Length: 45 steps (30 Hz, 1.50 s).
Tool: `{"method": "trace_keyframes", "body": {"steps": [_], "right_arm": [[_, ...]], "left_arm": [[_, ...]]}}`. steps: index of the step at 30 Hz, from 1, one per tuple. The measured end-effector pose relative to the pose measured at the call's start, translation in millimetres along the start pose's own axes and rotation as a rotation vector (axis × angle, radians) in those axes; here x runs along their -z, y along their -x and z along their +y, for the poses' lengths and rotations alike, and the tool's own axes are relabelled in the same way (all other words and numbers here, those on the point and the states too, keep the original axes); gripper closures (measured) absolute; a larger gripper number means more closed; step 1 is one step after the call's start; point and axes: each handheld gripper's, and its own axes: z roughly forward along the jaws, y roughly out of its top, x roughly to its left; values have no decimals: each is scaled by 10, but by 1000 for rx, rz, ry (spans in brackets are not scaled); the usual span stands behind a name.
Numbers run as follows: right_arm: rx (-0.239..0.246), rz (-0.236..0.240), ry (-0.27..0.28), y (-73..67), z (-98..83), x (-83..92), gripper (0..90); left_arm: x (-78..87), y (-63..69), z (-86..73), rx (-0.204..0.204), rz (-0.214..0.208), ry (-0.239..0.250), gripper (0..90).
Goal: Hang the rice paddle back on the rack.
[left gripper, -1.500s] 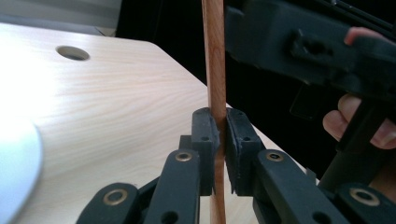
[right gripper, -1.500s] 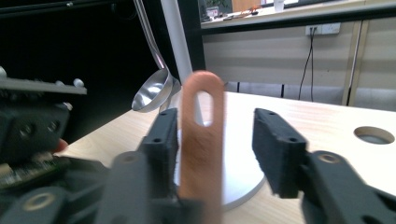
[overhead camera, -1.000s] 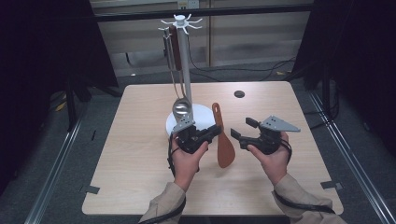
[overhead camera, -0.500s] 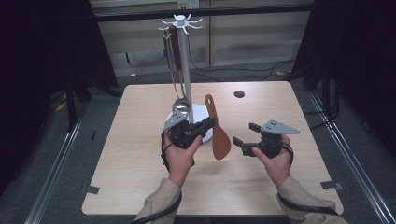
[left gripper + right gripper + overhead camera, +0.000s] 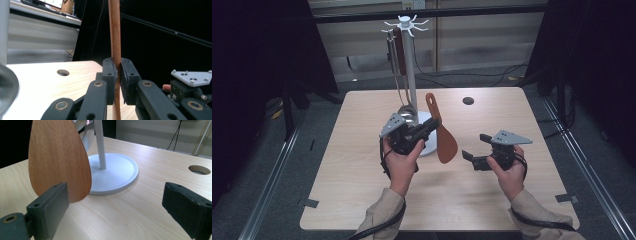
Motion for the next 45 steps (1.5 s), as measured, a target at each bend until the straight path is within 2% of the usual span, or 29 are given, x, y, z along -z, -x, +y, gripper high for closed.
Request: {"method": "trace_keyframes", "body": {"steps": [6,8,10,14,26,28,40,42,45], "right_arm": [[3,7,-9,8,-17,-3,65],[0,7,-15,2,-18,-8,65],[3,13,-17,1,-25,-15,64],[5,13,-27,8,-34,-14,63],[5,15,-25,29,-34,1,64],[11,17,-28,37,-35,1,63],[7,19,-36,57,-48,-1,64],[8,19,-34,57,-48,0,63],[7,16,-37,62,-53,0,63]], "left_arm": [[-6,7,93,-23,-4,24,831],[-11,12,103,-14,0,31,830],[-7,4,139,-35,-2,30,830],[-6,-1,193,-33,-3,64,831],[-25,5,322,-36,1,113,831],[-18,-1,354,-53,-1,113,831],[-32,20,500,-61,-3,161,831],[-35,15,550,-81,-7,168,831],[-39,22,589,-85,-3,178,831]]}}
